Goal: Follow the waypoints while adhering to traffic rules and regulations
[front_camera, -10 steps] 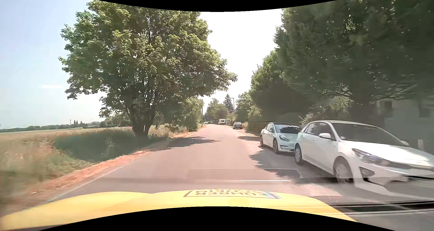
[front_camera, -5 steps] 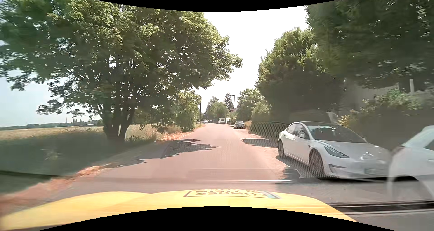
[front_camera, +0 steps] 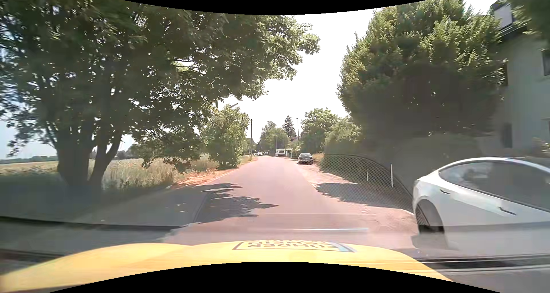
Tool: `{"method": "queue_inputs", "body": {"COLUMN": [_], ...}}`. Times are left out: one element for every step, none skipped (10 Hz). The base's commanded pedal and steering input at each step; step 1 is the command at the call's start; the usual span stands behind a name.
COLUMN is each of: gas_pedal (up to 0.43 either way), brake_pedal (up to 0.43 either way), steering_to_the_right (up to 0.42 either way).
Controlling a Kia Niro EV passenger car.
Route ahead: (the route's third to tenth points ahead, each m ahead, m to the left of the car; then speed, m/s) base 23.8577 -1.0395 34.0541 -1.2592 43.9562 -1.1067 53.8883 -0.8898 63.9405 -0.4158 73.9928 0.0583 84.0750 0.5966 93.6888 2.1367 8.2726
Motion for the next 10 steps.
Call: {"method": "queue_inputs", "body": {"gas_pedal": [0.067, 0.067, 0.067, 0.067, 0.067, 0.067, 0.067, 0.067, 0.067, 0.067], "brake_pedal": [0.0, 0.0, 0.0, 0.0, 0.0, 0.0, 0.0, 0.0, 0.0, 0.0], "steering_to_the_right": [0.003, 0.003, 0.002, 0.003, 0.003, 0.003, 0.003, 0.003, 0.003, 0.002]}}
